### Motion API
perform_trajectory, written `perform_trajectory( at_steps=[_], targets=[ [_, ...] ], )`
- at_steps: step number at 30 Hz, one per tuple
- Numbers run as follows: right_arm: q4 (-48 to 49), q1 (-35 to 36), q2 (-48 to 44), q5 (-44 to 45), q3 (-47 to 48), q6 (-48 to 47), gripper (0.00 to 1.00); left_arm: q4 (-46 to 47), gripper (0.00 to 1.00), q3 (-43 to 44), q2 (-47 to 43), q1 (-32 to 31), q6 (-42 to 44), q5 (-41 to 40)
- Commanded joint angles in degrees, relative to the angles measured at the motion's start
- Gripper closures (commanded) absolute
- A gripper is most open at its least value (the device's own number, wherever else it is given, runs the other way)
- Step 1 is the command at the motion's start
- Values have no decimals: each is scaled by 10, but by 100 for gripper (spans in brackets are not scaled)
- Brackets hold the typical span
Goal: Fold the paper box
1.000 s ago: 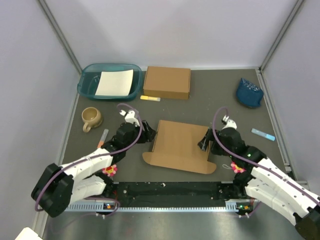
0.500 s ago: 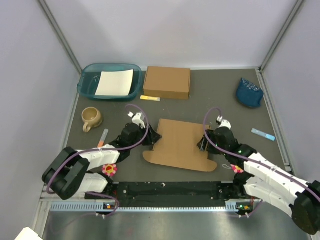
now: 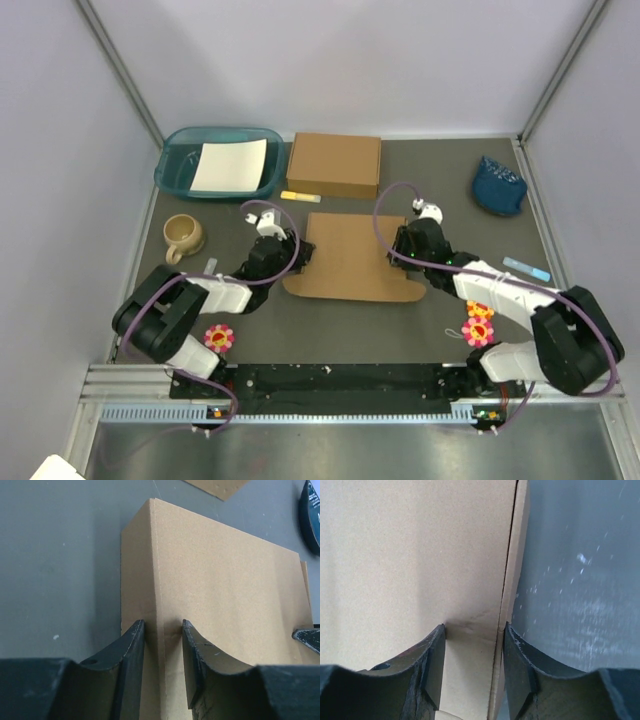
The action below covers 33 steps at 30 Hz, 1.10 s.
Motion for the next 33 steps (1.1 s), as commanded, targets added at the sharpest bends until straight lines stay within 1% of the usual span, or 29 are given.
perform_trajectory(
  at_steps=[1,4,5,7,9,12,16,18,19,20,22,25,26,27,30,32,33],
  targets=[
    [41,-2,62,-67,73,-58,56,1,69,49,40,-29,-28,107],
    [27,-8,63,-65,80,-66,49,-25,65,58,34,-27,-30,108],
    [12,-8,60,-64,77,-64,47,-36,60,59,29,-25,-32,108],
    [7,-15,46,-58,64,-59,41,-73,57,64,15,-17,-32,115],
    [-1,-17,38,-55,55,-54,37,-97,52,63,2,-13,-28,124],
    [-3,-18,28,-53,41,-52,32,-101,46,55,-11,-6,-27,129],
    [-3,-19,16,-51,17,-41,30,-116,45,58,-11,-4,-29,137],
    [-3,-23,0,-51,1,-36,28,-119,44,60,-11,-3,-30,141],
    [-3,-29,-9,-50,-4,-30,25,-122,44,61,-12,-3,-30,141],
    [-5,-33,-31,-51,-10,-28,23,-126,44,61,-11,-3,-30,141],
    [-8,-62,-55,-77,-26,-22,19,-139,43,67,-13,-2,-23,136],
    [-16,-95,-112,-103,-42,-26,16,-156,43,69,-21,3,-18,125],
    [-31,-108,-128,-102,-43,-28,15,-166,43,69,-24,4,-19,120],
    [-43,-114,-165,-102,-36,-33,15,-171,43,70,-28,9,-18,116],
    [-102,-123,-223,-87,3,-53,14,-188,43,73,-41,19,-13,112],
    [-115,-124,-249,-82,19,-55,13,-201,44,78,-56,26,-11,107],
    [-110,-123,-259,-92,26,-51,15,-212,44,79,-63,31,-11,101]
  ],
)
